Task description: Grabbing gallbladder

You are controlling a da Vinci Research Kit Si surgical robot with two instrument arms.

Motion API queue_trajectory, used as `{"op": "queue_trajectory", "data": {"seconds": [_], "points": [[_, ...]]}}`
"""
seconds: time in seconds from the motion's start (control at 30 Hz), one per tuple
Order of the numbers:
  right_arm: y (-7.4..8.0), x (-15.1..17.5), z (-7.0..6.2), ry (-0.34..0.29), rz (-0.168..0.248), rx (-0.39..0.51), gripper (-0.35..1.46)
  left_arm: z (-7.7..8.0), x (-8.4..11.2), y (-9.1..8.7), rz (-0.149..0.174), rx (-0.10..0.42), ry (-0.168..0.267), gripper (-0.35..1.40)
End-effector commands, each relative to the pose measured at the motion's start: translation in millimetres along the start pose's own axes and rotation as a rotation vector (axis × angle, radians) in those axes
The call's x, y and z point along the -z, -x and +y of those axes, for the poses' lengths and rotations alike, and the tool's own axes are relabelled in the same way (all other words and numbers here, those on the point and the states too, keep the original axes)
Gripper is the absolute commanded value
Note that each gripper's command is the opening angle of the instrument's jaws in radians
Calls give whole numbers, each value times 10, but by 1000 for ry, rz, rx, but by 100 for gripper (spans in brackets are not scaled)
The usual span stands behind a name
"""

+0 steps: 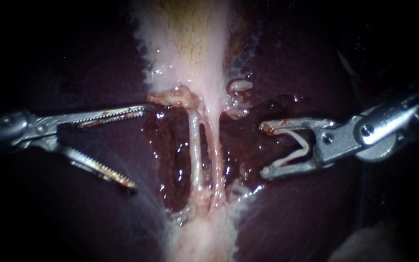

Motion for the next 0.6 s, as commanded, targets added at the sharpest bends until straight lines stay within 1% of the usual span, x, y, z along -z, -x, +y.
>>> {"op": "queue_trajectory", "data": {"seconds": [0.03,0.1,0.13,0.3,0.37,0.4,0.43,0.47,0.5,0.57,0.6], "points": [[0,0,0,0,0,0,50,0,0,0,0,0,0,123],[0,0,0,0,0,0,50,0,1,-1,0,0,3,121],[0,0,0,0,0,0,50,-1,2,-2,0,1,-1,121],[1,1,1,0,0,-6,50,-8,7,-13,-30,11,-17,125],[2,1,1,0,0,-6,50,-13,8,-18,-65,22,-19,130],[2,1,2,0,0,-6,50,-15,8,-20,-86,19,-17,130],[2,1,2,0,0,-6,50,-17,7,-22,-107,21,-25,130],[2,0,2,0,0,-6,50,-22,5,-23,-142,23,-41,130],[2,0,2,0,0,-6,50,-25,3,-24,-166,19,-48,130],[2,0,2,0,0,-12,50,-35,-3,-25,-197,24,-56,128],[2,0,2,0,0,-12,50,-39,-6,-26,-206,26,-63,126]]}}
